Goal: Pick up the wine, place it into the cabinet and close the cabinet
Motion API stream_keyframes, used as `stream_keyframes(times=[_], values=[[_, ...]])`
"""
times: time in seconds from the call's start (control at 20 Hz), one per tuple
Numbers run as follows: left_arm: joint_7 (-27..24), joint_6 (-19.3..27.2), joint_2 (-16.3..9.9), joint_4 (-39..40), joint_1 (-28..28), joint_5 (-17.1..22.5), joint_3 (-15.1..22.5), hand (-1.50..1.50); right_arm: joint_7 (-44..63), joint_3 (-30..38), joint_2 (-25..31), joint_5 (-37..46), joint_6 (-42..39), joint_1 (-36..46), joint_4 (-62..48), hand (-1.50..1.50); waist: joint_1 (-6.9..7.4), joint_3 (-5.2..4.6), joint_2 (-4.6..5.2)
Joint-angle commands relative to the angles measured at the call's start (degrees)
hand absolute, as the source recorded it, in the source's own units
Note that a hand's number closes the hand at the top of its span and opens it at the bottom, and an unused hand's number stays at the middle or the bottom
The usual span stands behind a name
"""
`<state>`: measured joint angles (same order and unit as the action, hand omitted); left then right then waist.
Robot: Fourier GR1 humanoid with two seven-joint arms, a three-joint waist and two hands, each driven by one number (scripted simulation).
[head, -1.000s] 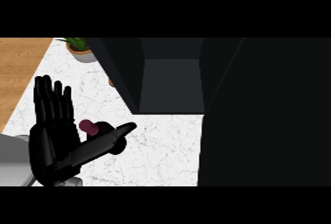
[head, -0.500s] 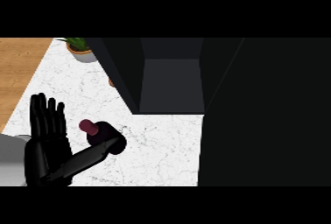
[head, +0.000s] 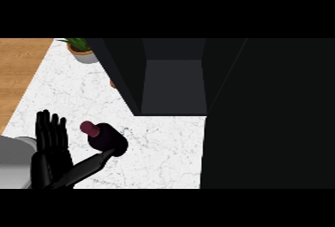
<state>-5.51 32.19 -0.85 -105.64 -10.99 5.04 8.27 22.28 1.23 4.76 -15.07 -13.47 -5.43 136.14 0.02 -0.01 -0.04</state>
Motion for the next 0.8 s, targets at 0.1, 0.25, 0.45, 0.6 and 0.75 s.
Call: stream_keyframes(times=[0.1,0.25,0.45,0.6,0.75], values=[[-3.67,-3.37,-0.39,3.36,-1.82,2.65,-2.53,-1.5,3.5,0.05,0.38,-0.52,0.75,1.62,2.5,-1.5,0.03,0.0,-0.01],[-5.58,-7.14,-1.75,7.32,-1.89,5.68,-5.28,-1.5,5.52,-1.72,-1.05,1.05,3.24,2.31,3.48,-1.5,0.08,-0.02,0.0],[-11.52,-7.75,0.81,12.56,-1.9,5.85,-4.47,-1.5,2.44,1.82,0.5,-1.99,-0.43,1.66,1.41,-1.5,-0.01,0.0,0.0],[-13.96,-10.25,-0.11,17.76,-0.19,7.33,-8.26,-1.5,4.74,2.04,0.92,-3.92,-0.74,-0.1,4.02,-1.5,-0.12,-0.01,0.01],[-16.4,-10.57,0.81,20.3,-0.26,7.52,-6.25,-1.5,1.02,-0.78,-1.4,1.52,0.5,3.69,-1.0,-1.5,0.03,-0.01,0.03]])
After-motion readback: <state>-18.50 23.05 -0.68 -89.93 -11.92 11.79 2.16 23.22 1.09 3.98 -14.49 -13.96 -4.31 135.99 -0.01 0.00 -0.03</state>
